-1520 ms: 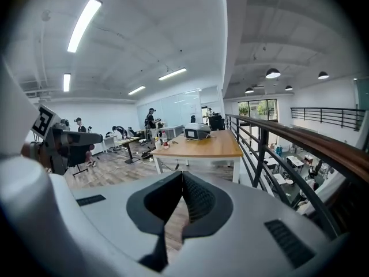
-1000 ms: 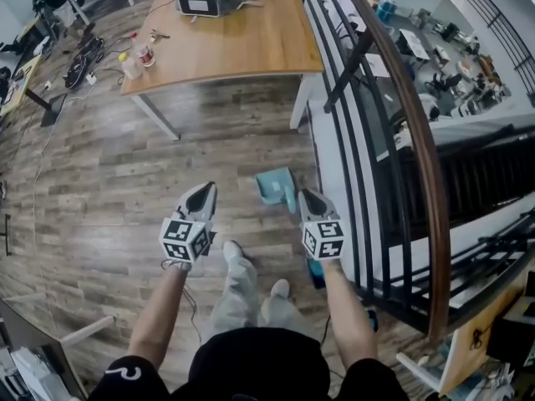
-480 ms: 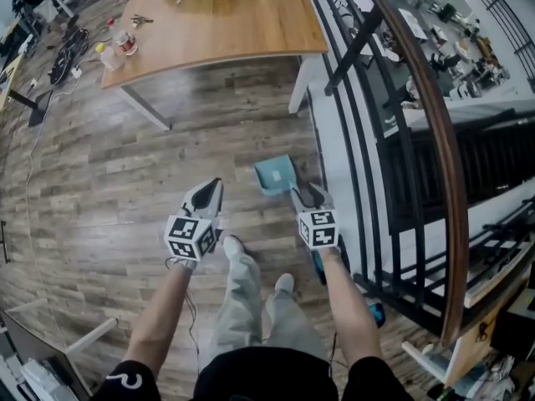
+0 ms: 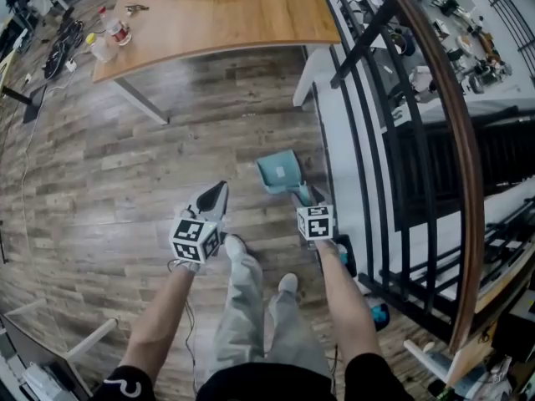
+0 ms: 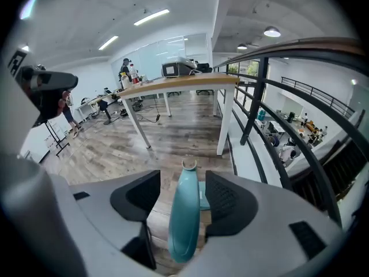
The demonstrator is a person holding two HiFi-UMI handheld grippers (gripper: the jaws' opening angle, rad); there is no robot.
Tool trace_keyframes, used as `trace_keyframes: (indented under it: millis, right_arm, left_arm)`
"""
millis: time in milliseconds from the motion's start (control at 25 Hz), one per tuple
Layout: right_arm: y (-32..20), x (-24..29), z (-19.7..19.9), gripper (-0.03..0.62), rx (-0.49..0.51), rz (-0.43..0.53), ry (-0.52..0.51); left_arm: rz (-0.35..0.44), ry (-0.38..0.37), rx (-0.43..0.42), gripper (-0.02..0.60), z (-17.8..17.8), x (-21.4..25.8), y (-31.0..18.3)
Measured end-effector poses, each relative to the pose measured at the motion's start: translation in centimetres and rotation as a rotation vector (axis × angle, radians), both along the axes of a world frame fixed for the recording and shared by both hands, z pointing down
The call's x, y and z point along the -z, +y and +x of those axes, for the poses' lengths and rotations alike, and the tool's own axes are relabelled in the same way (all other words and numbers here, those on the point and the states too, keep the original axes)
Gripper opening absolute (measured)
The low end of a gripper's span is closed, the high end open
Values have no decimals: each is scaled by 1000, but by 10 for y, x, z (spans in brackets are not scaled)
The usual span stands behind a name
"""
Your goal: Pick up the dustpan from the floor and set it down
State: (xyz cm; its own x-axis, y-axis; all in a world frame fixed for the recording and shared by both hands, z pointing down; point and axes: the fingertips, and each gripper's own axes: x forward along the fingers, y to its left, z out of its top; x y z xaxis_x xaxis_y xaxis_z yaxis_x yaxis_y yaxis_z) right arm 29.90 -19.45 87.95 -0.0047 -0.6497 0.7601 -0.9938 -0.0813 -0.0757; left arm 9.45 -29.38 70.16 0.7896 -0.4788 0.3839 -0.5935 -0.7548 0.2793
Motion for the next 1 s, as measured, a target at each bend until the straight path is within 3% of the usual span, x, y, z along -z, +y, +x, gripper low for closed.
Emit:
trace_keyframes:
  millis: [520, 800, 1000]
  right_arm:
    - [-20, -49, 3, 231, -59, -74, 8]
    - [-13, -61, 12, 93, -90, -129, 85]
    - [-12, -62, 11, 86, -82, -133, 87]
  left_arm:
    - [-46, -51, -51, -3, -10, -46, -17]
    - [-58, -80, -67, -3, -20, -60, -18]
    - [-63, -84, -71, -2, -23, -63, -19]
